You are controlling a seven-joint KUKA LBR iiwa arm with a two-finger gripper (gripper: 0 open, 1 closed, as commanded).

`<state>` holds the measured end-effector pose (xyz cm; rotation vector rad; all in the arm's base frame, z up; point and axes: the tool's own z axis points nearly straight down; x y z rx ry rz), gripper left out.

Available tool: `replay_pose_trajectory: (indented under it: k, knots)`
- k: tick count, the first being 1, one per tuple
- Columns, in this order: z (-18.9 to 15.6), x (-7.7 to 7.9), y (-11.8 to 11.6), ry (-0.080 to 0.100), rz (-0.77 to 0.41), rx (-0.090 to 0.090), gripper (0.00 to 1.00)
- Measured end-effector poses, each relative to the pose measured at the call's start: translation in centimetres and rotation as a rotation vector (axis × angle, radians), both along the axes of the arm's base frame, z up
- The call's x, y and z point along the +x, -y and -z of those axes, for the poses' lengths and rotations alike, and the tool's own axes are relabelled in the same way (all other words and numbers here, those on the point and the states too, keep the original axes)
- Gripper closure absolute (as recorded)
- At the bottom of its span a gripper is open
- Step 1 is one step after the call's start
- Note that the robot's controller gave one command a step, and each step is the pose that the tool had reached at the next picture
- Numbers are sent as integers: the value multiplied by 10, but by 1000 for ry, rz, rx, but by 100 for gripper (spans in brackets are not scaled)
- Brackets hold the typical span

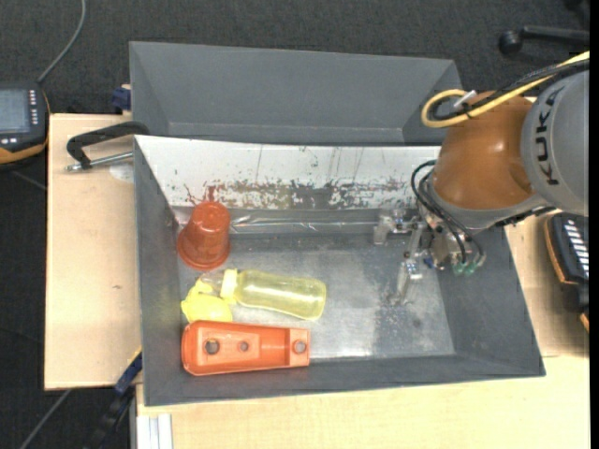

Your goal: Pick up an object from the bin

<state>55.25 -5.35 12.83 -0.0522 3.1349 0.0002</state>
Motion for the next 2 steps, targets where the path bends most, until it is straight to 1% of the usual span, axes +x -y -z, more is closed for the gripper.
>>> replay_pose_trajectory:
  k: [1,2]
  knots:
    - [27,-1,-25,-9,-12,2,0]
    - [34,21,-37,9,6,1,0]
